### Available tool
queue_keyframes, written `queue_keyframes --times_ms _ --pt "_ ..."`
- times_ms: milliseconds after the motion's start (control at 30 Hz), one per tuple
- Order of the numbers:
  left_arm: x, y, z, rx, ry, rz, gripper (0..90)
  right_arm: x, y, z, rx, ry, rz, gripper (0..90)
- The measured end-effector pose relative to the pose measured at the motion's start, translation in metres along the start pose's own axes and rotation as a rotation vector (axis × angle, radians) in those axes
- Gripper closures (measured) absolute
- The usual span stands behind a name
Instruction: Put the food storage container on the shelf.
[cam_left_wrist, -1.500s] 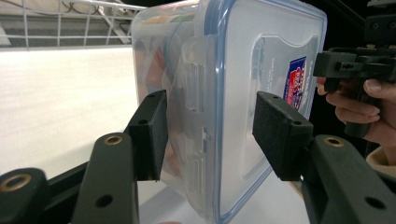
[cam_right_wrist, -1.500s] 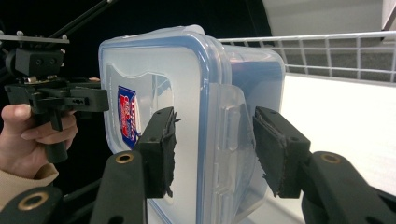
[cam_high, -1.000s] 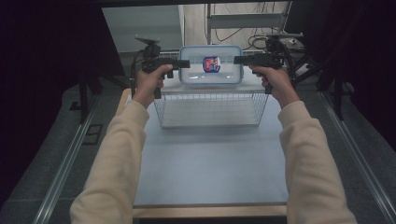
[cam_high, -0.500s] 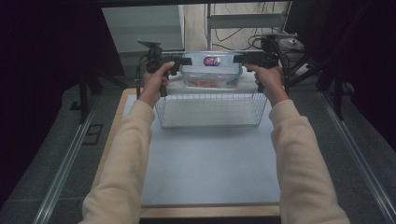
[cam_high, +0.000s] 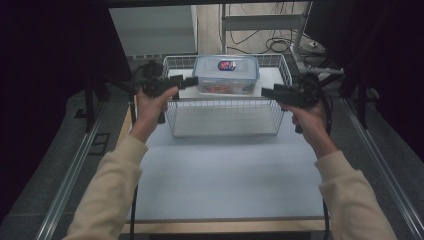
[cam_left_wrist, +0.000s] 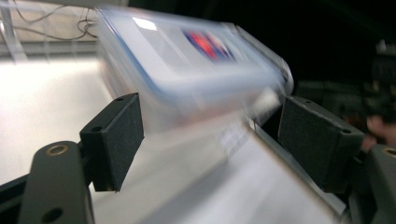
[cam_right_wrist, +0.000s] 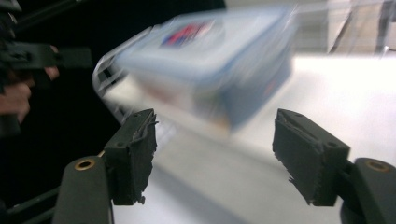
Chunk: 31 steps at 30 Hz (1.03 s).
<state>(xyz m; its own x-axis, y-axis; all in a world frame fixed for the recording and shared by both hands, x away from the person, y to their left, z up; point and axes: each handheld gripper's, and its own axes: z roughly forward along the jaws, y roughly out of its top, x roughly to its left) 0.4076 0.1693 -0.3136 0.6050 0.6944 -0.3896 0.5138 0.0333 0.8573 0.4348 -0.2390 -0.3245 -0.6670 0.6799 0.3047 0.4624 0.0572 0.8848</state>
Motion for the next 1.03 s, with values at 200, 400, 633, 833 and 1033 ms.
queue_keyframes --times_ms 200,400,633,833,1033 --pt "-0.026 -0.090 -0.035 0.050 -0.028 0.058 22.9 0.023 -0.070 -0.026 0.046 0.049 -0.076 23.9" --pt "-0.027 -0.168 -0.038 0.114 0.003 0.065 23.4 0.036 -0.153 -0.038 0.114 0.089 -0.056 22.3" --pt "-0.019 -0.205 -0.023 0.182 0.022 0.037 22.6 0.037 -0.194 -0.033 0.165 0.042 -0.103 20.0" --pt "-0.020 -0.208 -0.022 0.182 0.033 0.051 21.8 0.038 -0.194 -0.034 0.132 0.033 -0.116 17.2" --pt "-0.018 -0.219 -0.015 0.211 0.068 0.075 20.7 0.034 -0.202 -0.037 0.131 0.009 -0.130 14.2"
